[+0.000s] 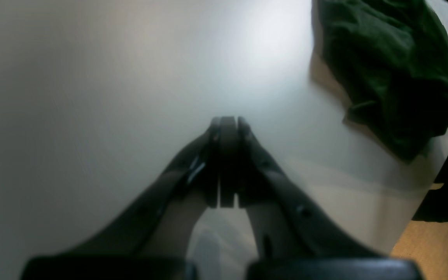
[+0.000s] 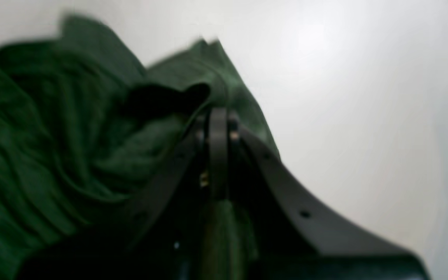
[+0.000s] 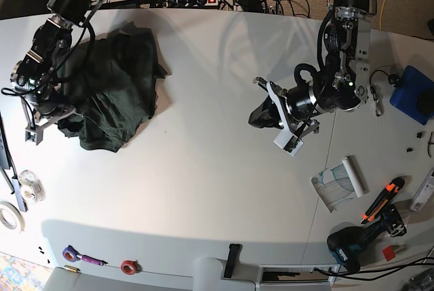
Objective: Layout the t-shirt on the table in an organized manner, then fold the t-shirt properly
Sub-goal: 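Reach the left gripper over and grasp the bundle's edge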
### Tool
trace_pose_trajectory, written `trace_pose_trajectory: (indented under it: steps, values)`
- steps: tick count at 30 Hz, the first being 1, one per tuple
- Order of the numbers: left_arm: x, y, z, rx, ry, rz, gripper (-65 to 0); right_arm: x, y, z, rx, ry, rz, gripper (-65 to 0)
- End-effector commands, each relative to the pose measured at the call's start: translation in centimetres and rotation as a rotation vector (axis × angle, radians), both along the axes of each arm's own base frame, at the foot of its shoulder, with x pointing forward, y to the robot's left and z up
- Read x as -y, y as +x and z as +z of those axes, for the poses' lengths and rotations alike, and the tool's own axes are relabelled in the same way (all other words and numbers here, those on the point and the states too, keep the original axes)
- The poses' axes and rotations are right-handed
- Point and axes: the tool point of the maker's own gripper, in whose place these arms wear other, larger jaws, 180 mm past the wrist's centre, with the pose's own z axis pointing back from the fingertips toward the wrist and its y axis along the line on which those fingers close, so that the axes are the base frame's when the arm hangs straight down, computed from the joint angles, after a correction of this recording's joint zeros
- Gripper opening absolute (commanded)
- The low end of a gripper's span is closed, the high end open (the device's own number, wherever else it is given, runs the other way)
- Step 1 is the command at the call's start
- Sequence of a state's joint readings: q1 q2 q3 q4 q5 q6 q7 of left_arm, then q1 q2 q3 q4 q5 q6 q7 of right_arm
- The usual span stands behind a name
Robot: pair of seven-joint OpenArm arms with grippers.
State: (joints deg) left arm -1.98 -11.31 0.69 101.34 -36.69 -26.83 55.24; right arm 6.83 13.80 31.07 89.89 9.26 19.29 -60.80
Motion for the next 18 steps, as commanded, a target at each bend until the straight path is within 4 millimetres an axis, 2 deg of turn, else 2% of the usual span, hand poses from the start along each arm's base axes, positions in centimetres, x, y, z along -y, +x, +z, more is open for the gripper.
trace_pose_trajectory:
  steps: [1,8,12,14,16,18]
  values:
    - [0.2,0.5,1.3,0.039,-0.031,-0.001,-65.0,0.7,1.2,2.3,0.067,-0.032,0.003,-65.0]
    - [0.2,-0.4,0.3,0.010,-0.031,-0.001,-65.0,1.1,3.0,4.6,0.199,-0.076,0.013,-65.0]
    - [0.3,-0.5,0.3,0.008,-0.035,-0.003,-65.0,2.1,3.4,5.4,0.236,-0.132,-0.015,-65.0]
    - [1.3,-1.0,1.3,0.031,-0.087,-0.062,-65.0,2.4,3.3,5.5,0.237,-0.132,-0.031,-65.0]
    - [3.1,-2.0,2.9,0.061,-0.181,-0.145,-65.0,2.1,3.1,5.1,0.220,-0.104,-0.031,-65.0]
    - [5.1,-2.8,3.5,0.077,-0.210,-0.217,-65.0,1.4,3.0,4.4,0.195,-0.050,-0.021,-65.0]
